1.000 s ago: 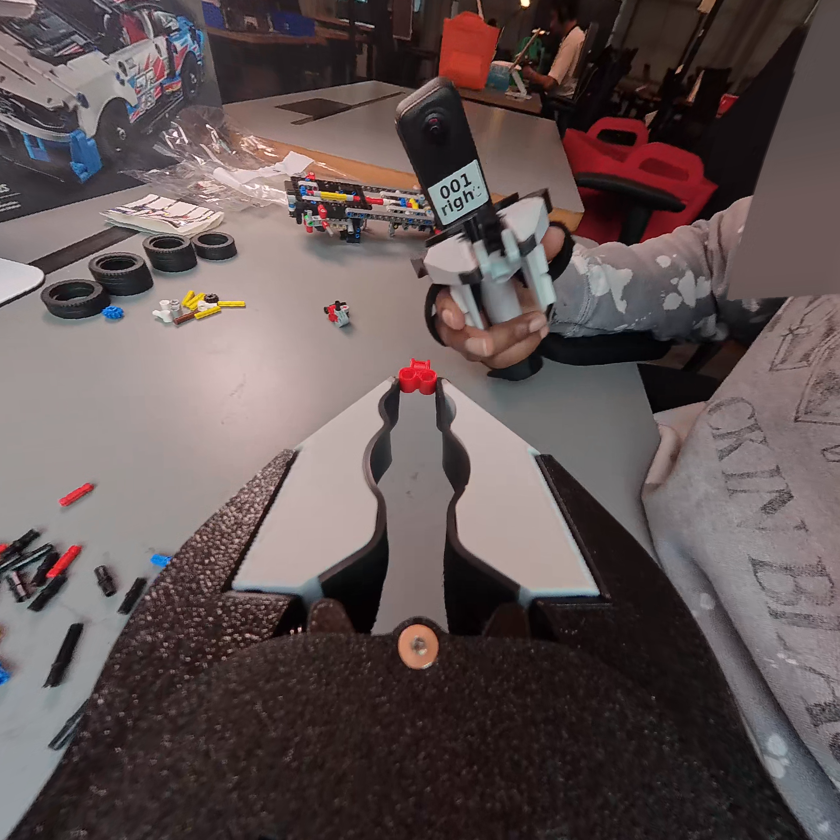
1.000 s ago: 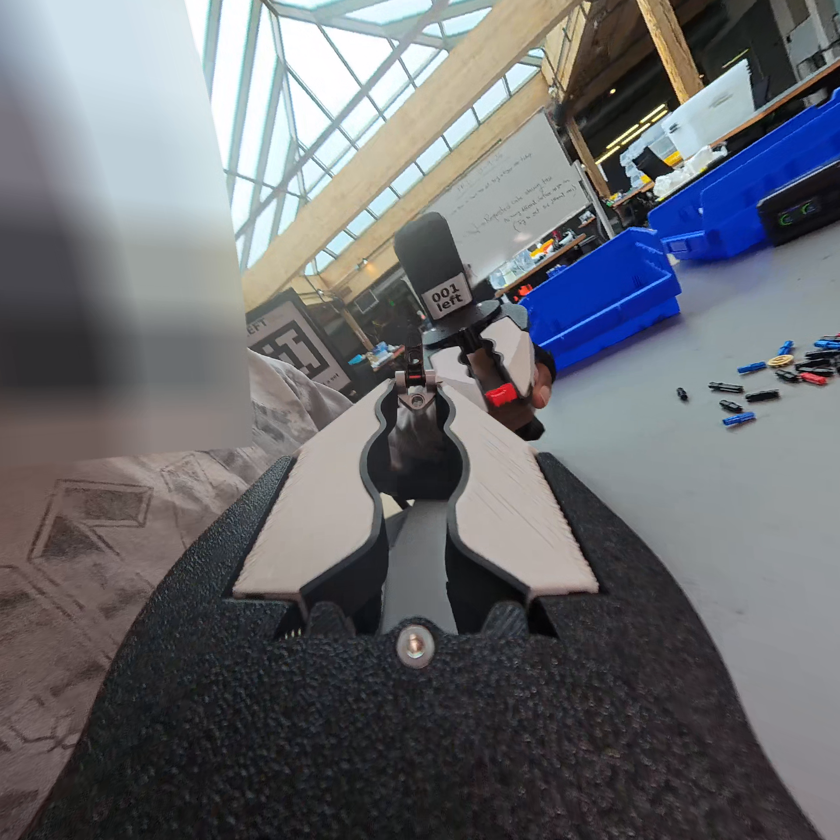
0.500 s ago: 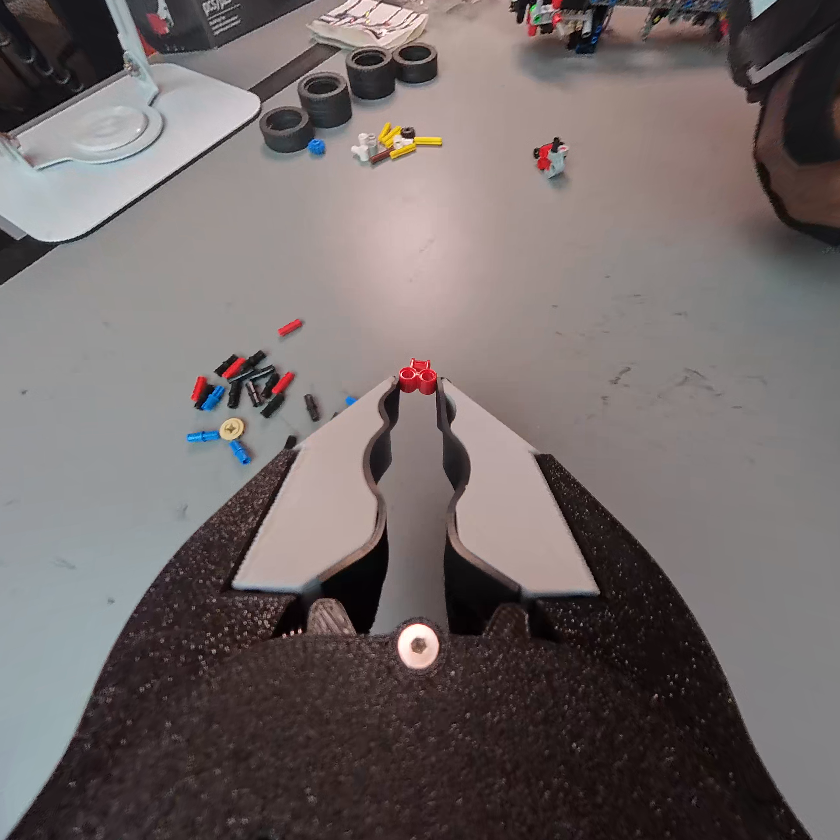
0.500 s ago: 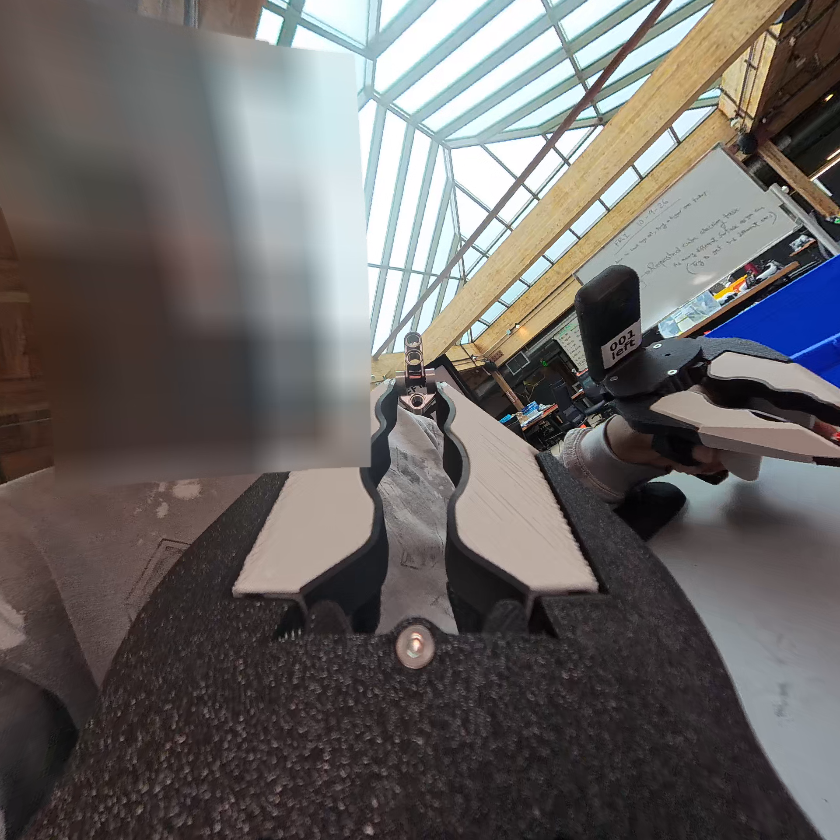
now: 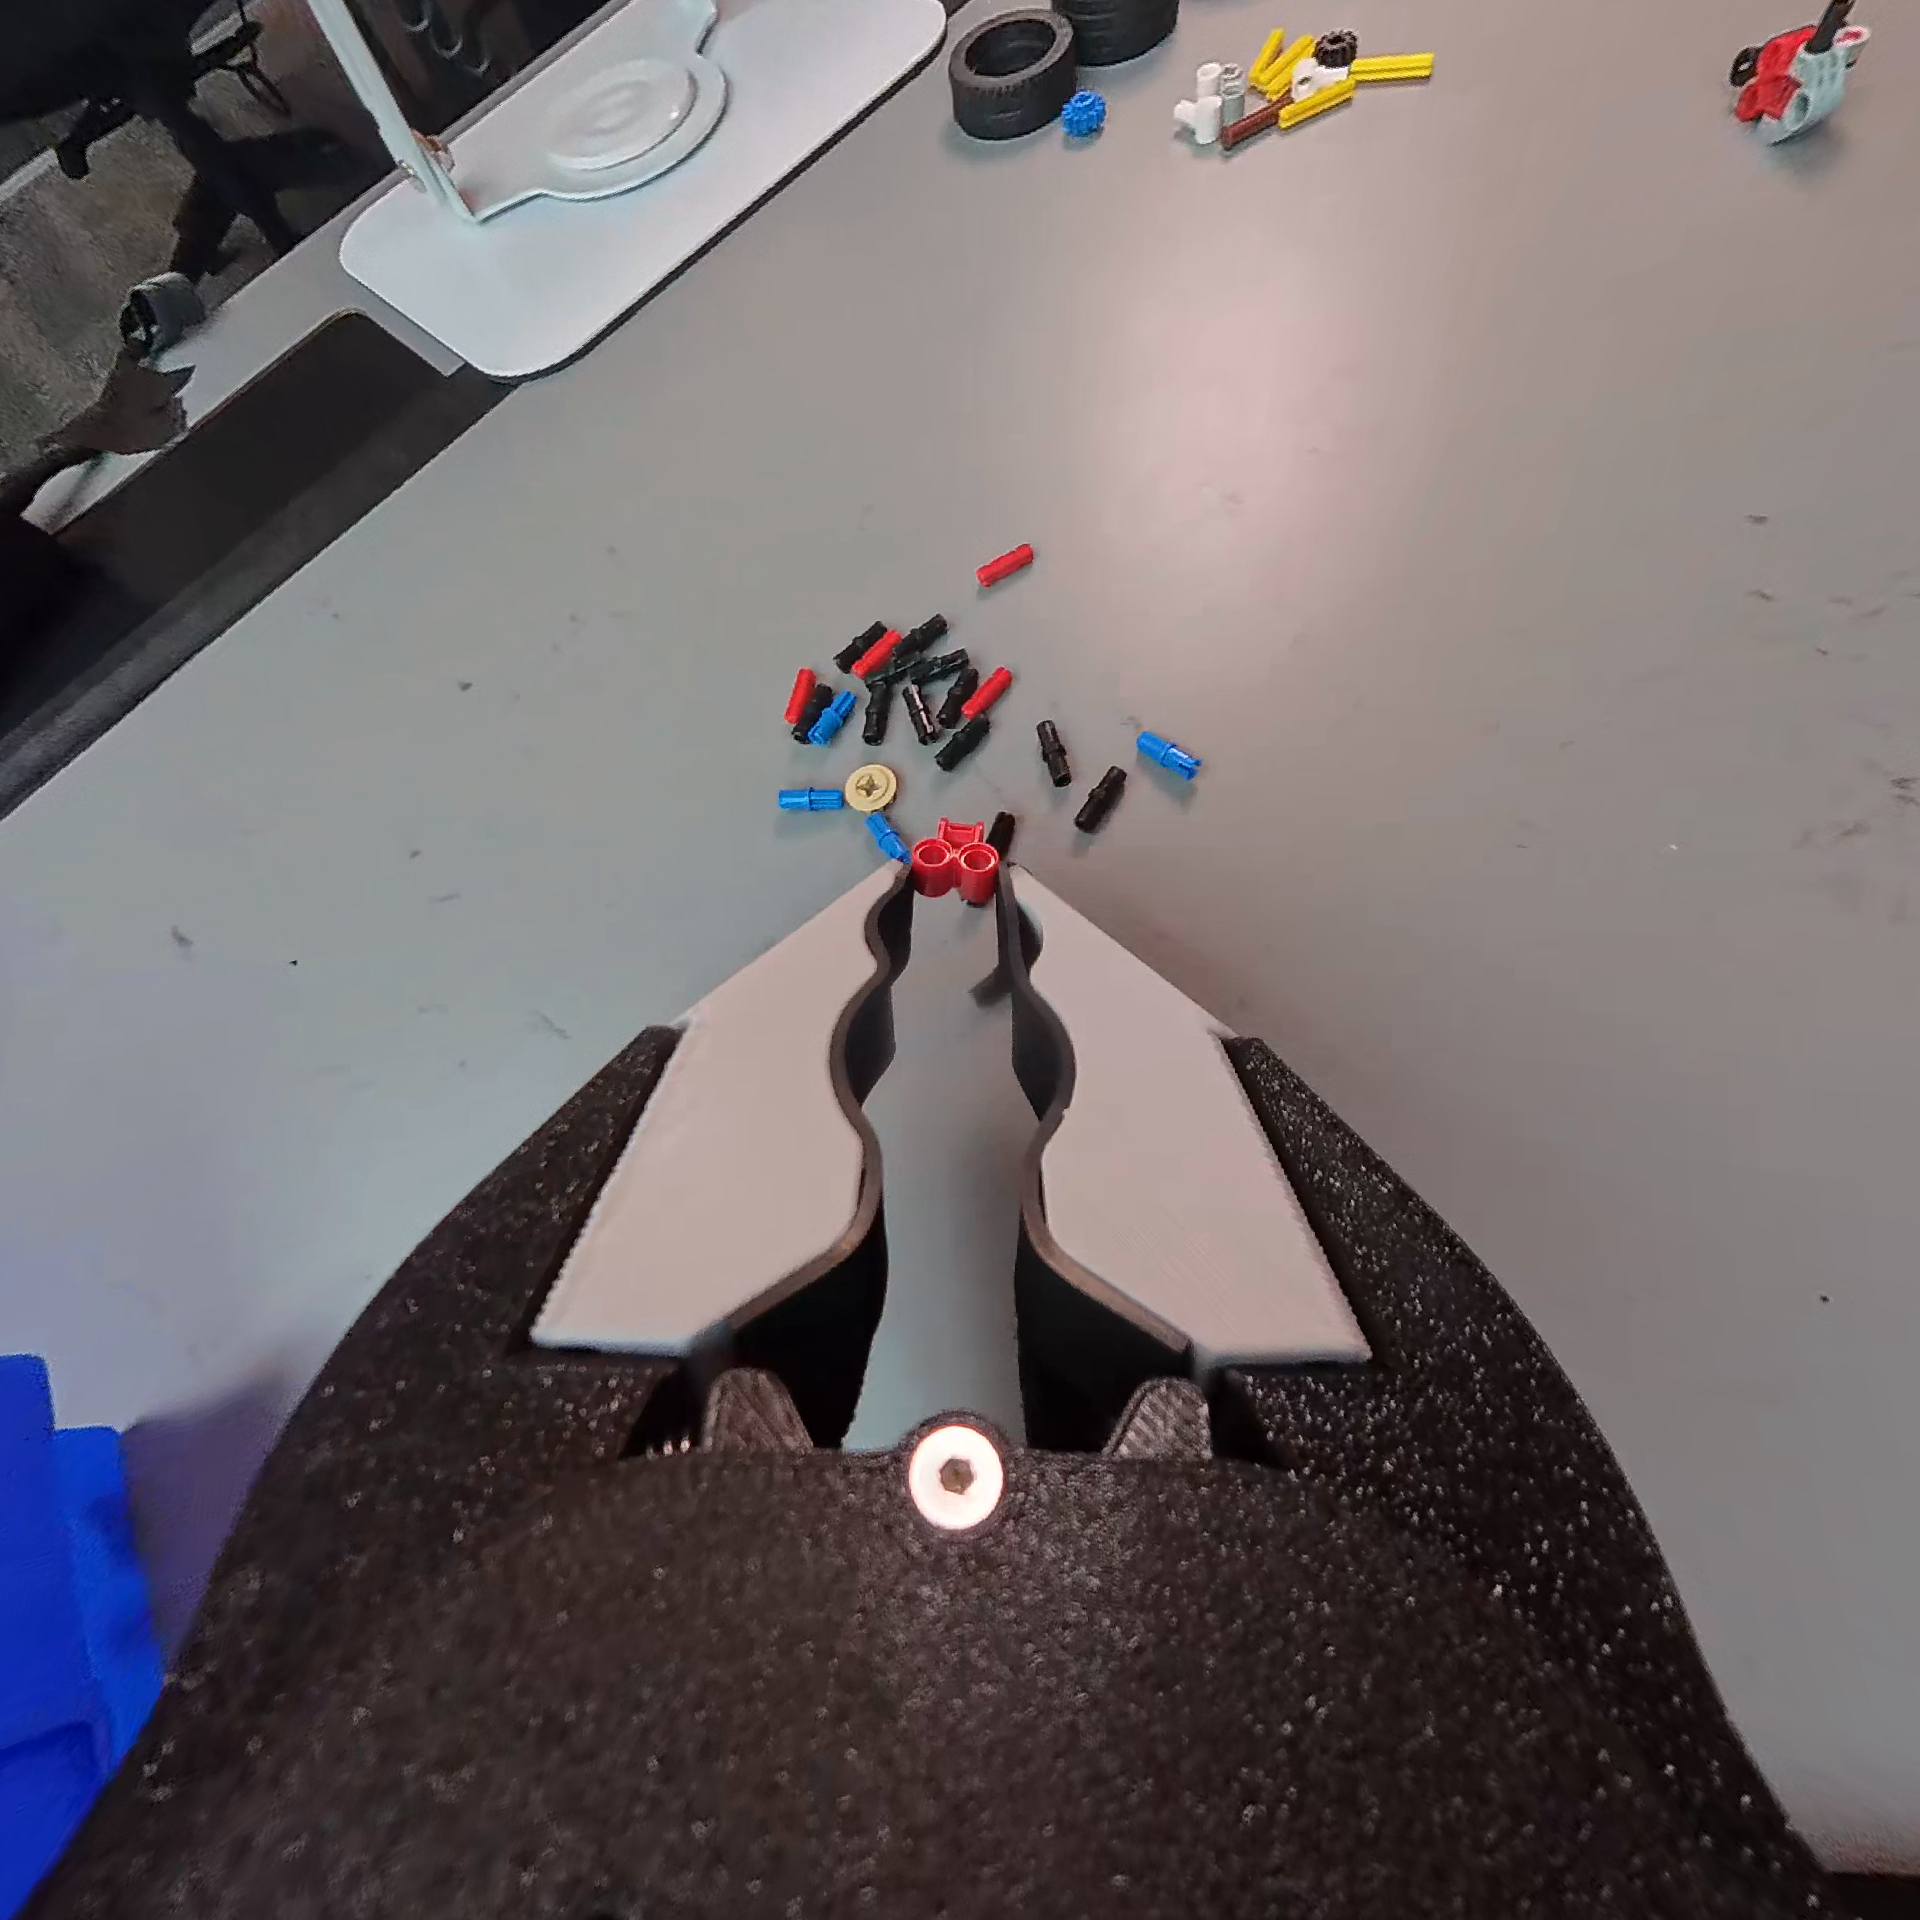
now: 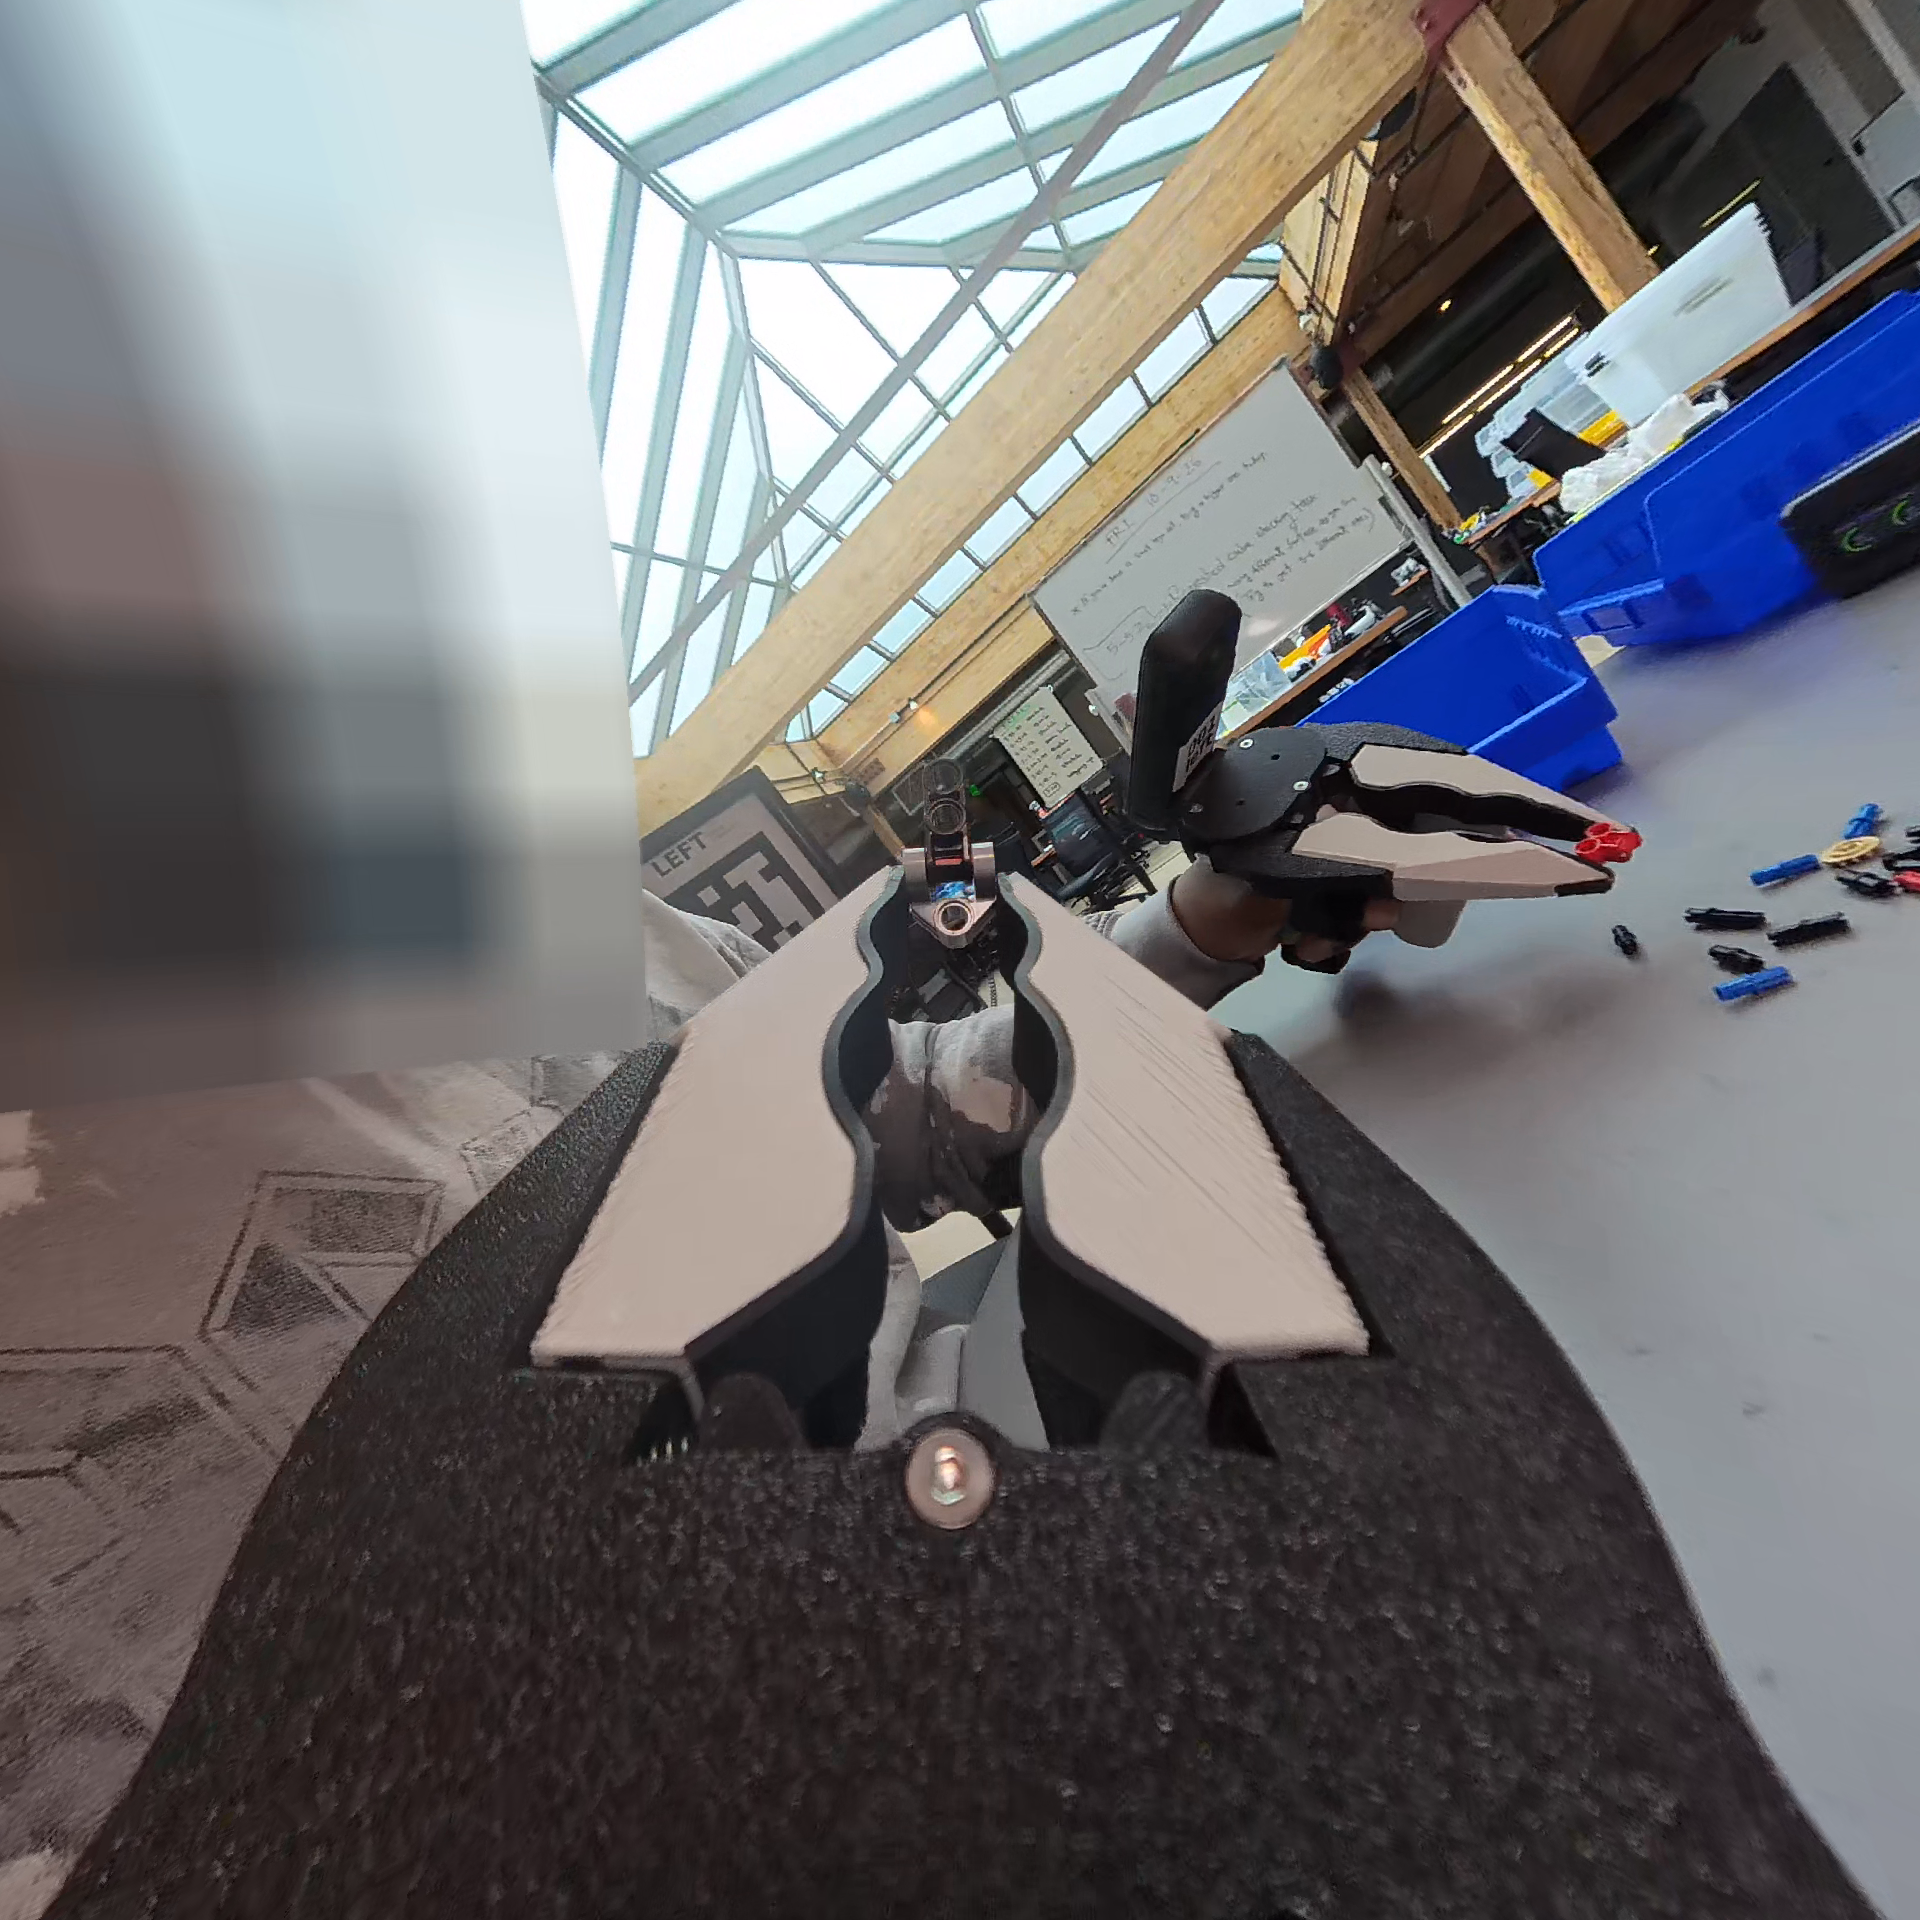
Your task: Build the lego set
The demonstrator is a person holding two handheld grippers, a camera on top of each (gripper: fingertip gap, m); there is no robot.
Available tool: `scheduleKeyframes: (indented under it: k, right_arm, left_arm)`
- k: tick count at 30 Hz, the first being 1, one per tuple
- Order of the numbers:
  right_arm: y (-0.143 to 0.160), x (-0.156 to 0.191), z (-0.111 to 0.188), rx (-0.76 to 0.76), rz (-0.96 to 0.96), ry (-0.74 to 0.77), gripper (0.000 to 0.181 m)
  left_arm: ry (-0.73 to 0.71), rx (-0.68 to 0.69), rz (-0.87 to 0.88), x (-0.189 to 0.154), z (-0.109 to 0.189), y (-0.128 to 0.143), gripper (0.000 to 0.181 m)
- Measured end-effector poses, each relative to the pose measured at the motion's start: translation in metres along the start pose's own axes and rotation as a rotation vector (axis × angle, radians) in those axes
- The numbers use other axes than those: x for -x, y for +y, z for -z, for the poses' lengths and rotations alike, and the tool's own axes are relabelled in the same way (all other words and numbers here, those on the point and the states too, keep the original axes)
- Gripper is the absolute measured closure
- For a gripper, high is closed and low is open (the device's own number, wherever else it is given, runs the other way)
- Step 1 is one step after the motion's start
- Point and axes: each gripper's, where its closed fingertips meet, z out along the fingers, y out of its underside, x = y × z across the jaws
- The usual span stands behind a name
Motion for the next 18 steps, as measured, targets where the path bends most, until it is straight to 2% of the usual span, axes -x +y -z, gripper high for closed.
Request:
scheduleKeyframes:
  k: [9,12,18]
  right_arm:
    - [0.008,-0.006,-0.002,0.034,0.016,0.044,0.166]
    - [0.011,-0.006,-0.003,0.054,0.030,0.052,0.166]
    - [0.011,-0.004,-0.004,0.053,0.030,0.044,0.166]
  left_arm:
    - [-0.115,0.067,0.093,0.036,0.000,0.023,0.166]
    - [-0.293,0.062,0.114,0.067,0.014,0.023,0.165]
    - [-0.683,0.101,0.109,0.138,0.072,0.034,0.165]
